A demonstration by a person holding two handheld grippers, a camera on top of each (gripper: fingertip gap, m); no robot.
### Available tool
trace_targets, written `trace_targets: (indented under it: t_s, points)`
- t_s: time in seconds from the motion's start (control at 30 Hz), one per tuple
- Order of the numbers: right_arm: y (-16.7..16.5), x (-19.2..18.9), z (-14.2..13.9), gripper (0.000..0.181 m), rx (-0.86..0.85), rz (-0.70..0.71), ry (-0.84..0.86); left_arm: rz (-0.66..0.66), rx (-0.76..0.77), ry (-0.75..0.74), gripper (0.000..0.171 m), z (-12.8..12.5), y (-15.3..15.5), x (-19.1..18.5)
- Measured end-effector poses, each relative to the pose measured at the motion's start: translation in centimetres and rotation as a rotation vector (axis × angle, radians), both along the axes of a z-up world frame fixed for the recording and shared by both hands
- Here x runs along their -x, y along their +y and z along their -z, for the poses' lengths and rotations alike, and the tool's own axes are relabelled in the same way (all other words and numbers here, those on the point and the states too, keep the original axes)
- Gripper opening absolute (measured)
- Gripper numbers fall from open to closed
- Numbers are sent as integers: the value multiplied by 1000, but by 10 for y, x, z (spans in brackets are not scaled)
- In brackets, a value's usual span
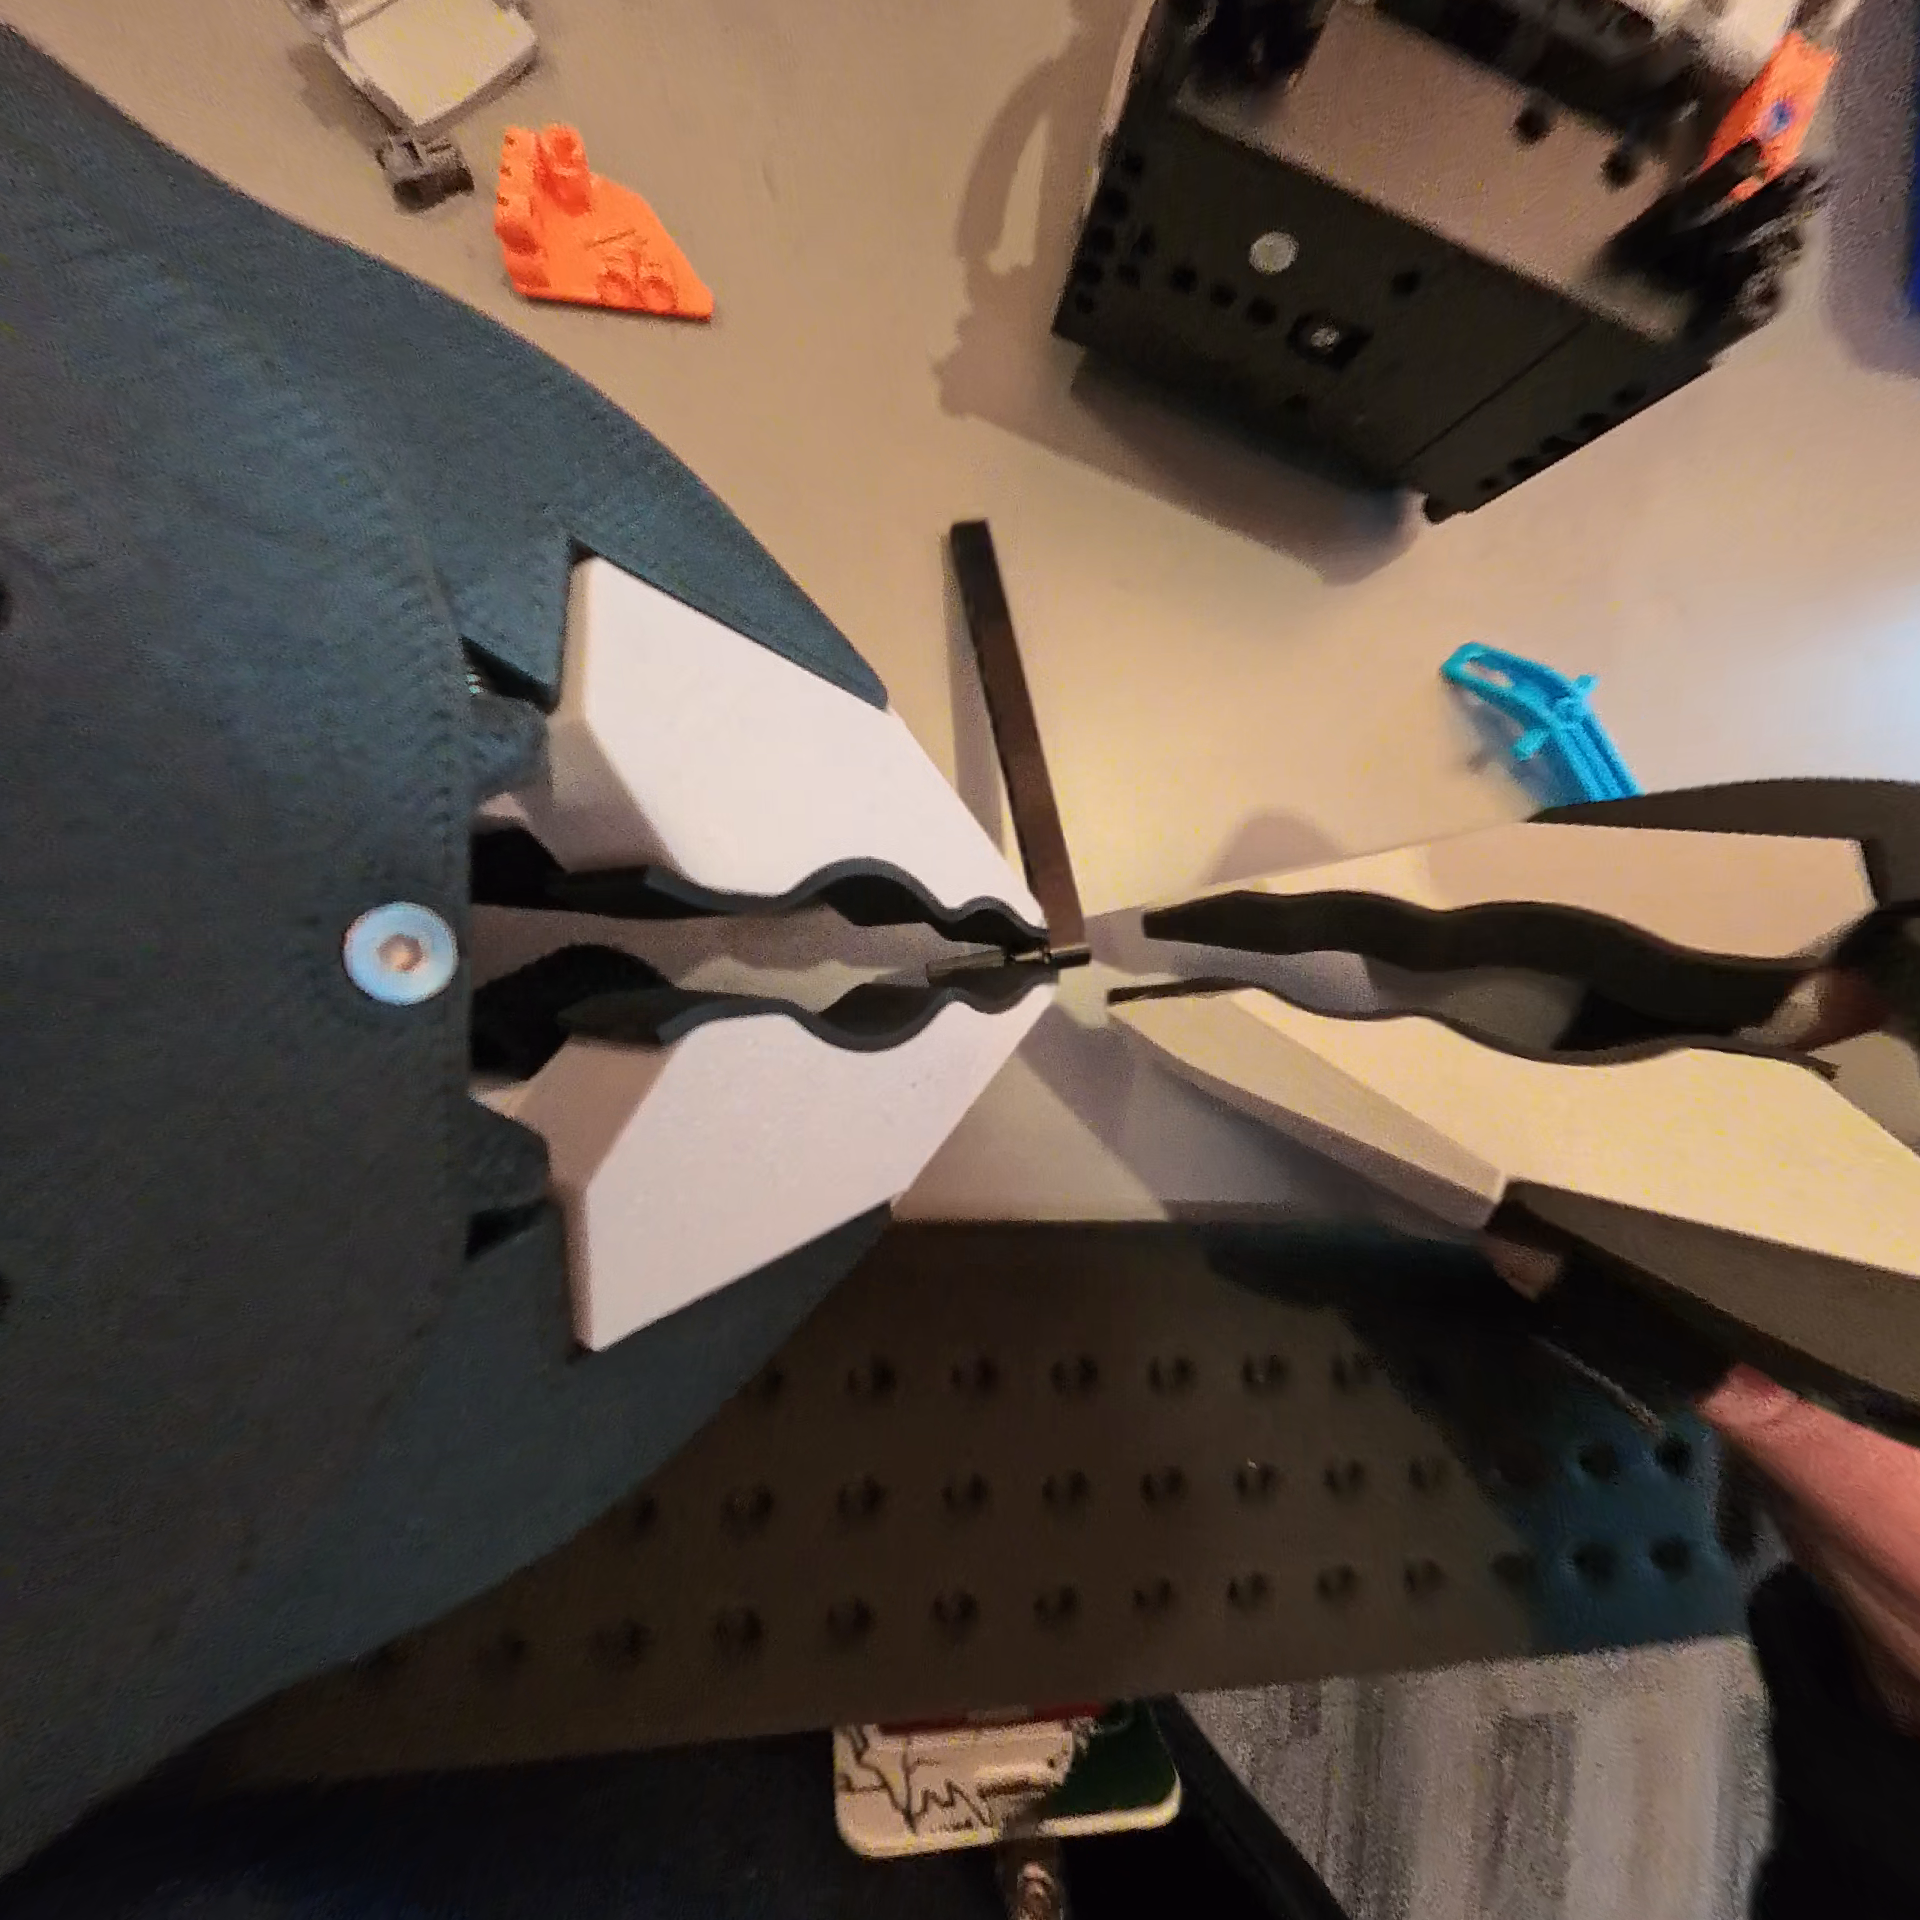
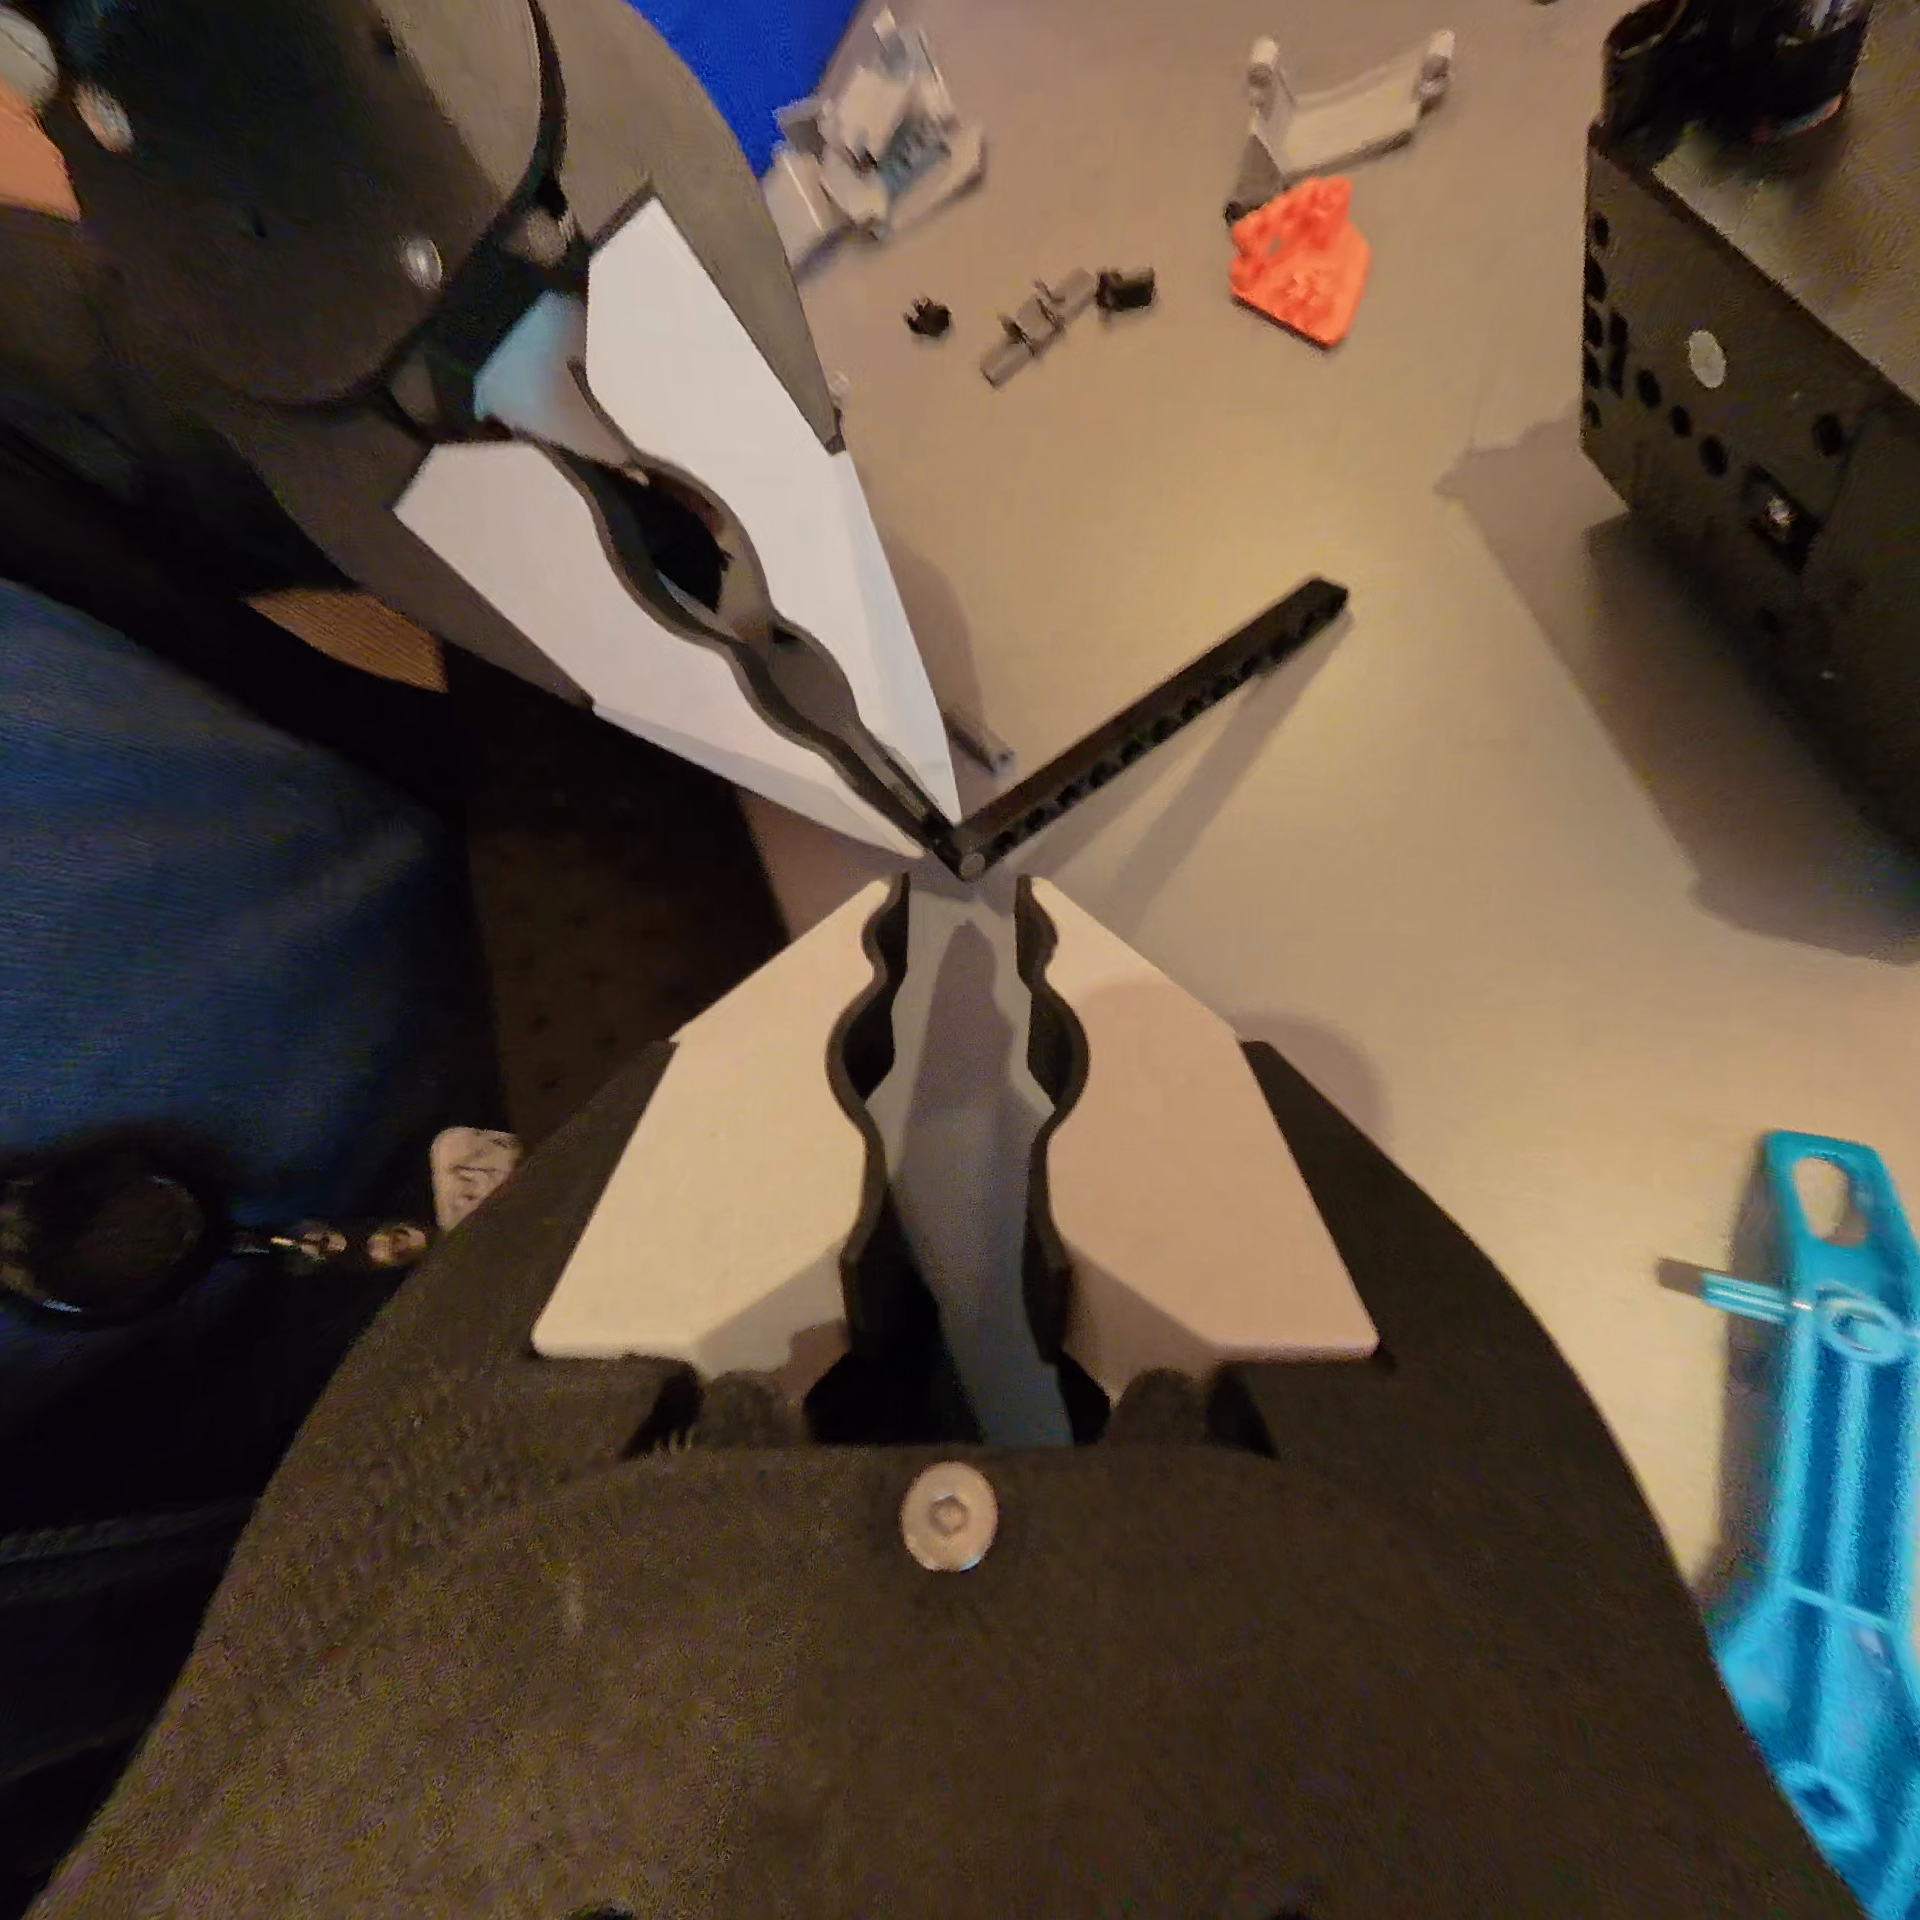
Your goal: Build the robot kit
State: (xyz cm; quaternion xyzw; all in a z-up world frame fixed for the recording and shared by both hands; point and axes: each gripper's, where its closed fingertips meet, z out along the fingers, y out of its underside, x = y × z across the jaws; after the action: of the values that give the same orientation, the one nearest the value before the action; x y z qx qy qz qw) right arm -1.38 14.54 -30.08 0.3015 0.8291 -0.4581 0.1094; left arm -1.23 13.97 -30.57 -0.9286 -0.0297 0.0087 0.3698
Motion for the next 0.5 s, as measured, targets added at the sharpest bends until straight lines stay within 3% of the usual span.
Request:
trace_targets:
  t_s: [0.17, 0.5]
  points:
    - [-6, 4, -19, 18, 169, 103, -159, 18, -38, 150, 1, -21, 4, 1]
    - [-9, 2, -45, 25, 492, 166, -490, 28, -107, 354, 1, -48, 6, 0]
